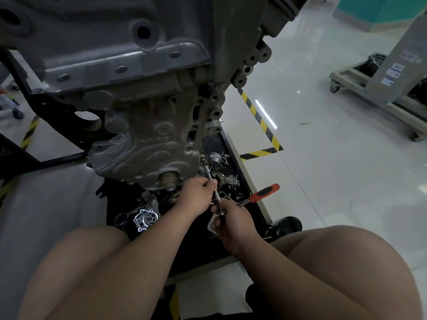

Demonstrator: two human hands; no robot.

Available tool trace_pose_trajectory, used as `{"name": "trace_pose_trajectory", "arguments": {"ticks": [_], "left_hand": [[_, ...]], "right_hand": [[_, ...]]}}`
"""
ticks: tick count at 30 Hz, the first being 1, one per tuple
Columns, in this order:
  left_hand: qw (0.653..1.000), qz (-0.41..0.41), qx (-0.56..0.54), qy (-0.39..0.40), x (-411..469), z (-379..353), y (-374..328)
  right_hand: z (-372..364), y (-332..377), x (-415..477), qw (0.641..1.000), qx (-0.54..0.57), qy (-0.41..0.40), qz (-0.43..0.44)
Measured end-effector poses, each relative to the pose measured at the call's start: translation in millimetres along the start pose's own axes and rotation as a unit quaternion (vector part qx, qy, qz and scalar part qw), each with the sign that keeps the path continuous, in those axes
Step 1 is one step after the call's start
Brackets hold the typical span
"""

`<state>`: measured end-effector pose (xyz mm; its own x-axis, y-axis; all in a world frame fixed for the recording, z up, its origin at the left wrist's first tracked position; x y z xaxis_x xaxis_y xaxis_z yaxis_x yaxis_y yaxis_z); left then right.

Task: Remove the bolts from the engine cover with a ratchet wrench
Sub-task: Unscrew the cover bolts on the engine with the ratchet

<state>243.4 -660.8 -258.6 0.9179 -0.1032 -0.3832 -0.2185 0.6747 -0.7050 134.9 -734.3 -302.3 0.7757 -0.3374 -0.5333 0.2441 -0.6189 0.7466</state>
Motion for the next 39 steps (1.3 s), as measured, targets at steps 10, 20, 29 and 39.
{"name": "trace_pose_trajectory", "arguments": {"ticks": [10,20,29,39], "left_hand": [[0.999,0.024,-0.028,0.013,6,1,6],[0.980,0.101,-0.075,0.155,-10,-31,22],[0.992,0.059,-0.059,0.095,-8,-16,17],[0.993,0.057,-0.072,0.076,-8,-13,18]], "right_hand": [[-21,15,-11,0.953,-0.232,0.042,0.189],[-12,-26,-7,0.980,0.119,-0.032,-0.153],[-22,-30,-17,0.980,0.108,0.010,-0.168],[-4,7,-20,0.988,-0.114,-0.053,0.090]]}}
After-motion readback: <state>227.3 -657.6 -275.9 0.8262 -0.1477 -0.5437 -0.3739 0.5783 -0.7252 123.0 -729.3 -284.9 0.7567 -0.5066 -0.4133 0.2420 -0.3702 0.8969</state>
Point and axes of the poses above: each hand's wrist, its own x-axis towards the middle knuckle, its own z-axis out of the back of the hand, y = z × x, the point moved 10 cm from there along x, towards the middle knuckle, and after that the axes turned 10 degrees about z, right-handed, at the moved point
